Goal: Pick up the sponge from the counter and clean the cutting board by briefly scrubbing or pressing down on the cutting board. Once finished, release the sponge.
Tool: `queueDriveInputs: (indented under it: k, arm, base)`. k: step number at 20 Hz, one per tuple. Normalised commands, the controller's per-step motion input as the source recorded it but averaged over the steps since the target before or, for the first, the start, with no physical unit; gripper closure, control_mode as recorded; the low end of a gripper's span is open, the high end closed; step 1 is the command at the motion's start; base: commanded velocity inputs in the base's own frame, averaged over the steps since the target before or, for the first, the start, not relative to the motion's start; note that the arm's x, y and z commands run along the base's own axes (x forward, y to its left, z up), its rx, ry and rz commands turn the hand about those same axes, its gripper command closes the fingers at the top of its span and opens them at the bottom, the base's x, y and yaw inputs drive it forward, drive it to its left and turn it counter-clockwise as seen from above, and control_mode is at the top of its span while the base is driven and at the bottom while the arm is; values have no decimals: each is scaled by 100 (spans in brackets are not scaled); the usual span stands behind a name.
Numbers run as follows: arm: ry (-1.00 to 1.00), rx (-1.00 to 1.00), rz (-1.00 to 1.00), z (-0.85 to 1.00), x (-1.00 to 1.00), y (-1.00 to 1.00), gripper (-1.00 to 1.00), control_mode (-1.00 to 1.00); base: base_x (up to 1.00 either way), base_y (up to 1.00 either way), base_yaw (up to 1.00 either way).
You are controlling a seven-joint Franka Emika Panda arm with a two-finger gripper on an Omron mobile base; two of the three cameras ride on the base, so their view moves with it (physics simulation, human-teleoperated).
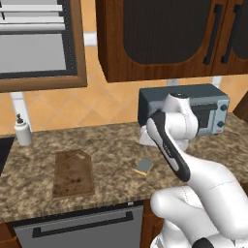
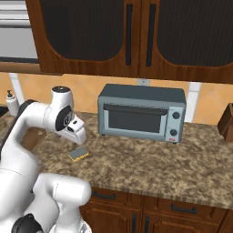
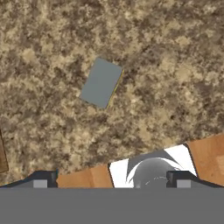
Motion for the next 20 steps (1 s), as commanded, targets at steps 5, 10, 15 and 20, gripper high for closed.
queueDriveInputs:
  k: [5,10,15,20]
  arm:
    - [21,-8,-24,-28,49,14,-100,-100]
    - [18,-6,-13,-30,69,0,-100,-100]
    - [2,-1,-3,-33,9,-4,-100,-100]
    - [0,0,0,-50,5,0,-100,-100]
  base:
    - [0,0,0]
    - [0,0,0]
    - [0,0,0]
    - [0,0,0]
